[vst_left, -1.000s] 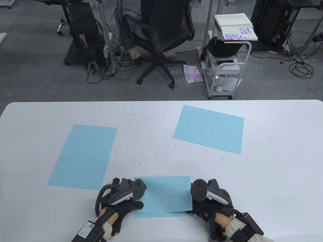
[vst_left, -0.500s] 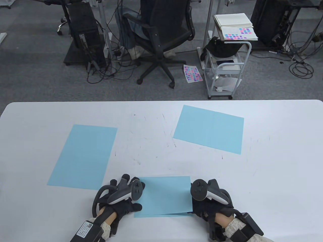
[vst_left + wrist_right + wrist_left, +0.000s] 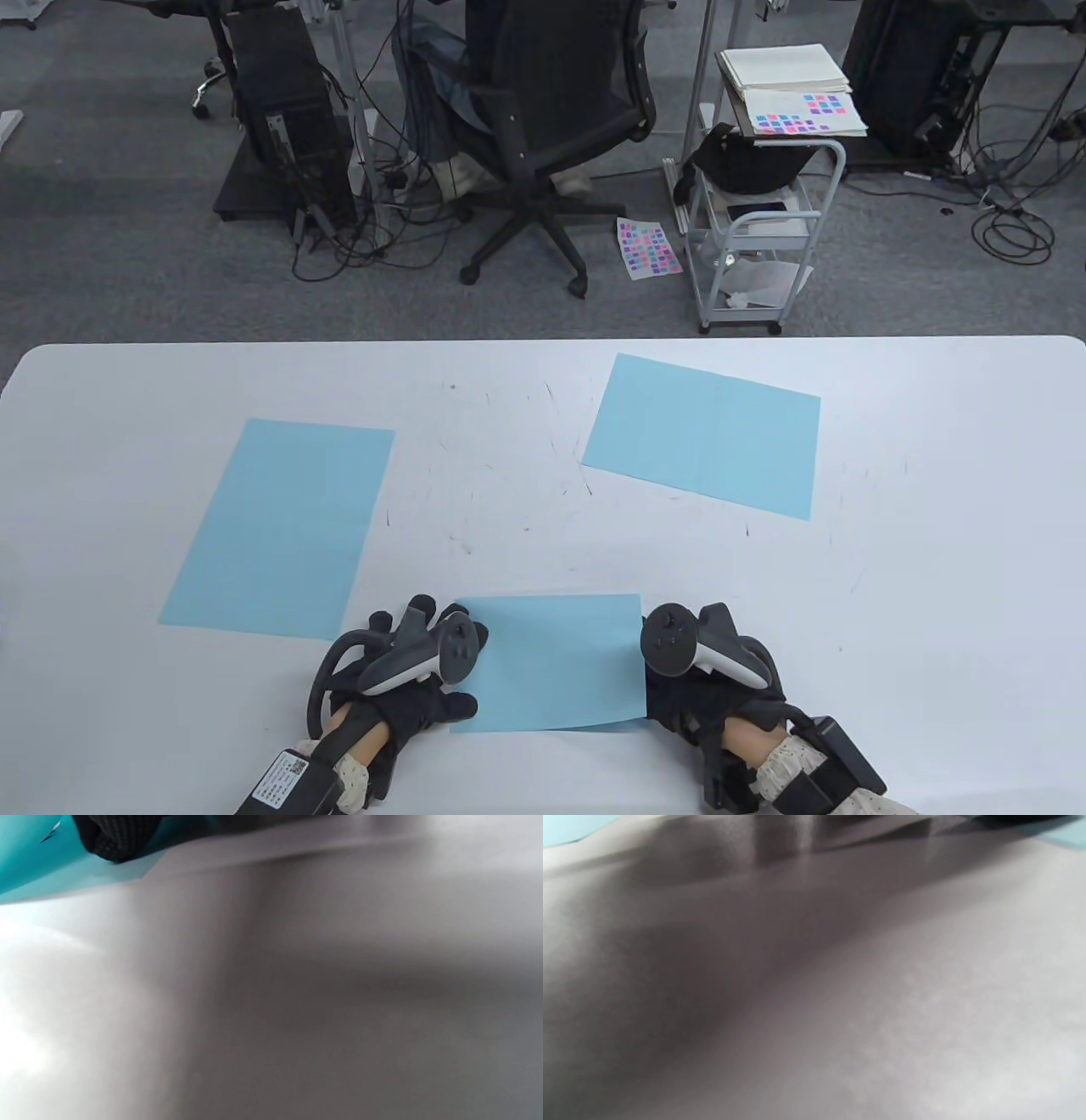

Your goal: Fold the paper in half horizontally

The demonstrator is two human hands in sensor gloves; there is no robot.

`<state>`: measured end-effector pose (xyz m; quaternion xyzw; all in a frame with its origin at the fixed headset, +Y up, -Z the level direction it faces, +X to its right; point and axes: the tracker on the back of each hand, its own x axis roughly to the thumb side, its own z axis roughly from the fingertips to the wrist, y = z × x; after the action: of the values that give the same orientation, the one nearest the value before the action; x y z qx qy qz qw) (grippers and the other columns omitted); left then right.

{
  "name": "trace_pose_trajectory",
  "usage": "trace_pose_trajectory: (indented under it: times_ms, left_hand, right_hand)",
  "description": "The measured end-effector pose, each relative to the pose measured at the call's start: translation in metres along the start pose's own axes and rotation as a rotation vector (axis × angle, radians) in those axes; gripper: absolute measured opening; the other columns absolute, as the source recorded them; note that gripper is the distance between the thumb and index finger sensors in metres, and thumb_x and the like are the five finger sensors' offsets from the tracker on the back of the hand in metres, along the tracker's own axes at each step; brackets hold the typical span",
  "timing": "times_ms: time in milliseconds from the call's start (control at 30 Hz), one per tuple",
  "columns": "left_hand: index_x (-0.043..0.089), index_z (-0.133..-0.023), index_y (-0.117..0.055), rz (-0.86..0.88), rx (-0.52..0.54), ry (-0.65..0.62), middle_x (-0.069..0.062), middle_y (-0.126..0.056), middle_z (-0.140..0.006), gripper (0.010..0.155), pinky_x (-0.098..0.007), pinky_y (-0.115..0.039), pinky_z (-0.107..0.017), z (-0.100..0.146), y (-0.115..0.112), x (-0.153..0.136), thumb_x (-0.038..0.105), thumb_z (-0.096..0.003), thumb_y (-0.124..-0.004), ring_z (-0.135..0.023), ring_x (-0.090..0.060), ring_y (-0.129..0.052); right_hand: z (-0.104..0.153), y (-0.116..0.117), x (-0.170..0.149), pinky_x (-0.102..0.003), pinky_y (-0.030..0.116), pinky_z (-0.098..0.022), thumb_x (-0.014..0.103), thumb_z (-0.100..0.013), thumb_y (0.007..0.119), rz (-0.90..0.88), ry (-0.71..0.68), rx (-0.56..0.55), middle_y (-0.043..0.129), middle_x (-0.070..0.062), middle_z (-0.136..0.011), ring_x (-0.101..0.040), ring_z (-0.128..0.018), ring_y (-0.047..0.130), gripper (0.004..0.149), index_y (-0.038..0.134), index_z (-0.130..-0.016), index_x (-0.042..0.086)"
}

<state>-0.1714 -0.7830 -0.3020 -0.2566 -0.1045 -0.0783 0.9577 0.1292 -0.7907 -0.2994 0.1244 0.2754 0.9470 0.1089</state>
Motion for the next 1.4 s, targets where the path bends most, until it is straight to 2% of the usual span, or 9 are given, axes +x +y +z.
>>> trace_pose_trajectory:
  times_ms: [167, 433, 567, 700, 967, 1067, 1300, 1400]
  left_hand:
    - [0.060, -0.099, -0.022, 0.009, -0.005, 0.001, 0.028, -0.015, -0.116, 0.083, -0.058, -0.027, -0.087, 0.001, 0.000, -0.001, 0.066, -0.0282, -0.064, -0.116, -0.018, -0.014]
    - [0.056, -0.102, -0.021, -0.005, 0.006, 0.019, 0.023, -0.015, -0.118, 0.083, -0.058, -0.027, -0.087, 0.001, 0.000, 0.003, 0.066, -0.0297, -0.061, -0.116, -0.019, -0.014]
    - [0.056, -0.102, -0.020, 0.001, 0.004, 0.019, 0.023, -0.013, -0.117, 0.083, -0.058, -0.027, -0.087, 0.001, 0.000, 0.003, 0.067, -0.0298, -0.060, -0.116, -0.019, -0.013]
    - [0.055, -0.102, -0.020, 0.001, 0.007, 0.021, 0.022, -0.013, -0.118, 0.083, -0.058, -0.027, -0.087, 0.000, 0.000, 0.003, 0.067, -0.0299, -0.060, -0.116, -0.019, -0.013]
    - [0.056, -0.102, -0.019, 0.018, -0.002, 0.036, 0.023, -0.012, -0.118, 0.083, -0.058, -0.026, -0.087, -0.003, 0.002, 0.001, 0.067, -0.0302, -0.060, -0.116, -0.019, -0.011]
    - [0.056, -0.102, -0.018, 0.022, -0.010, 0.034, 0.023, -0.011, -0.117, 0.083, -0.058, -0.025, -0.088, -0.005, 0.002, 0.000, 0.068, -0.0302, -0.059, -0.116, -0.019, -0.010]
    - [0.056, -0.102, -0.018, 0.017, -0.008, 0.033, 0.023, -0.011, -0.118, 0.084, -0.058, -0.025, -0.088, -0.005, 0.002, 0.000, 0.068, -0.0302, -0.059, -0.116, -0.019, -0.010]
    - [0.056, -0.102, -0.018, 0.007, -0.003, 0.032, 0.023, -0.011, -0.117, 0.084, -0.058, -0.025, -0.087, -0.005, 0.002, -0.001, 0.068, -0.0300, -0.060, -0.116, -0.019, -0.010]
  right_hand:
    - [0.001, -0.012, -0.004, -0.064, 0.009, -0.074, 0.047, -0.046, 0.068, -0.039, -0.016, 0.010, 0.017, 0.020, -0.116, -0.026, -0.107, 0.002, 0.063, 0.041, -0.103, 0.046]
    - [0.014, -0.061, -0.015, -0.066, 0.019, -0.075, 0.037, -0.049, 0.069, -0.090, 0.092, -0.155, 0.035, 0.008, -0.119, -0.032, -0.109, 0.019, 0.058, 0.052, -0.105, 0.034]
    - [0.016, -0.086, -0.004, -0.067, 0.022, -0.075, 0.036, -0.050, 0.068, -0.097, 0.092, -0.258, 0.038, 0.005, -0.119, -0.033, -0.109, 0.022, 0.058, 0.053, -0.105, 0.032]
    - [0.007, -0.097, 0.024, -0.067, 0.021, -0.075, 0.037, -0.049, 0.068, -0.092, 0.027, -0.248, 0.037, 0.005, -0.119, -0.032, -0.109, 0.021, 0.059, 0.051, -0.106, 0.032]
    - [-0.020, -0.087, 0.078, -0.067, 0.020, -0.075, 0.036, -0.049, 0.068, 0.003, -0.080, -0.226, 0.036, 0.003, -0.119, -0.031, -0.109, 0.021, 0.061, 0.047, -0.106, 0.032]
    - [-0.036, -0.072, 0.097, -0.066, 0.019, -0.075, 0.036, -0.049, 0.068, 0.054, -0.118, -0.211, 0.035, 0.004, -0.119, -0.030, -0.109, 0.020, 0.061, 0.046, -0.106, 0.032]
    - [-0.058, -0.033, 0.108, -0.066, 0.013, -0.073, 0.037, -0.049, 0.068, 0.110, -0.114, -0.110, 0.031, 0.005, -0.119, -0.028, -0.109, 0.015, 0.064, 0.041, -0.107, 0.032]
    - [-0.061, -0.028, 0.105, -0.066, 0.012, -0.073, 0.037, -0.049, 0.068, 0.123, -0.104, -0.103, 0.030, 0.006, -0.119, -0.028, -0.108, 0.015, 0.064, 0.040, -0.107, 0.033]
